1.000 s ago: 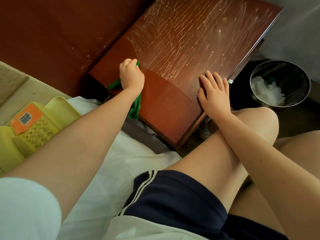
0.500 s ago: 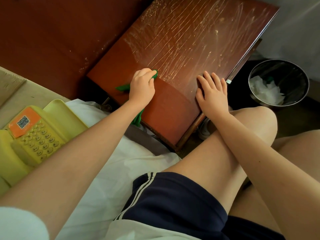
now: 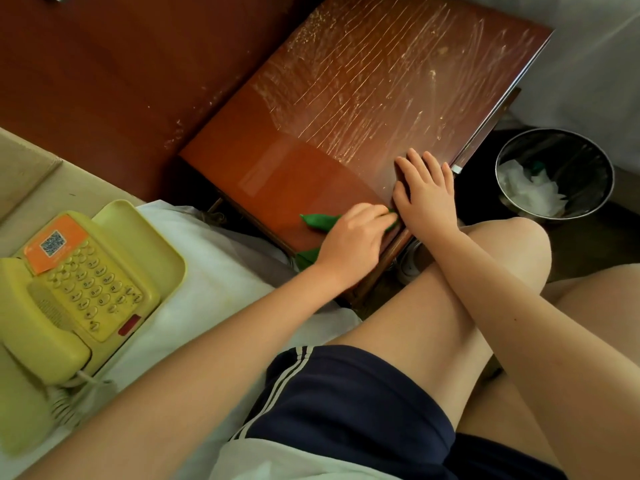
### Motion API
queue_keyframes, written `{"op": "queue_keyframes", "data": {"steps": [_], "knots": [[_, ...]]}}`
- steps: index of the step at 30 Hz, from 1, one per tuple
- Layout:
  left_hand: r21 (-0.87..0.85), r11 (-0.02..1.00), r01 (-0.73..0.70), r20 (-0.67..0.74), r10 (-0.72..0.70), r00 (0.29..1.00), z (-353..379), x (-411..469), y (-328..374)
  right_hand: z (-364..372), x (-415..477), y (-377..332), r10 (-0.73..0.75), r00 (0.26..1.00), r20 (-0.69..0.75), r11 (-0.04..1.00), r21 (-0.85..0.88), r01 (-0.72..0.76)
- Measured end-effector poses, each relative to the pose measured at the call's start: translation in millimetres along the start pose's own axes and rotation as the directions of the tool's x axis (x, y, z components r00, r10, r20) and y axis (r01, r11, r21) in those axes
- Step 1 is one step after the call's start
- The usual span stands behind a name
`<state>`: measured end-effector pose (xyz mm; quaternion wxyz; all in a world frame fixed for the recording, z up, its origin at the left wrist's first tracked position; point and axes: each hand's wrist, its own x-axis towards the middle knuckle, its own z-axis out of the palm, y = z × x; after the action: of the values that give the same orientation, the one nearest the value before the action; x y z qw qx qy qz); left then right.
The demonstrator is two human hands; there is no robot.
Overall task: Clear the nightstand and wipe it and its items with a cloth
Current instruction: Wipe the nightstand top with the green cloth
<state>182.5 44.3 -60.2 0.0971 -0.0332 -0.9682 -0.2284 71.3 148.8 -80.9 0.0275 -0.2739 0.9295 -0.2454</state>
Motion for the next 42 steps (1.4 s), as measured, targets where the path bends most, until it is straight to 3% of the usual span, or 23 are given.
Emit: {"op": "queue_keyframes", "data": {"steps": [4,6,9,11,13,16,22,36,42], "knots": [[-0.119,0.984,-0.132,0.108,0.145,0.984,-4,-8,1,-1,-1,2,-0.014,1.000,0.009,1.000,-0.001,0.014],[-0.229,0.969,-0.097,0.169,0.138,0.976,-16,-11,-14,-2,-1,4,-0.024,1.000,0.016,1.000,0.000,0.024],[-0.227,0.970,0.086,-0.019,-0.092,0.996,-35,-9,-46,-1,-1,5,-0.012,1.000,0.020,1.000,0.008,0.012],[-0.136,0.947,0.290,-0.154,-0.309,0.938,-50,-1,-76,0,-1,3,-0.007,1.000,0.004,1.000,0.019,0.007],[-0.034,0.894,0.448,-0.152,-0.447,0.881,-66,12,-107,1,-1,2,-0.004,1.000,-0.005,1.000,0.022,0.004],[0.062,0.843,0.535,-0.151,-0.522,0.840,-79,30,-142,1,0,3,0.002,1.000,0.009,1.000,0.022,-0.002],[0.049,0.763,0.645,-0.271,-0.611,0.743,-73,60,-151,1,-1,5,-0.004,1.000,-0.005,1.000,0.031,0.004],[0.112,0.891,0.440,-0.191,-0.415,0.889,-51,57,-119,3,0,5,-0.001,1.000,-0.015,0.999,0.046,0.002],[0.083,0.958,0.273,-0.128,-0.261,0.957,-33,44,-82,3,0,6,-0.004,1.000,-0.004,0.999,0.049,0.005]]}}
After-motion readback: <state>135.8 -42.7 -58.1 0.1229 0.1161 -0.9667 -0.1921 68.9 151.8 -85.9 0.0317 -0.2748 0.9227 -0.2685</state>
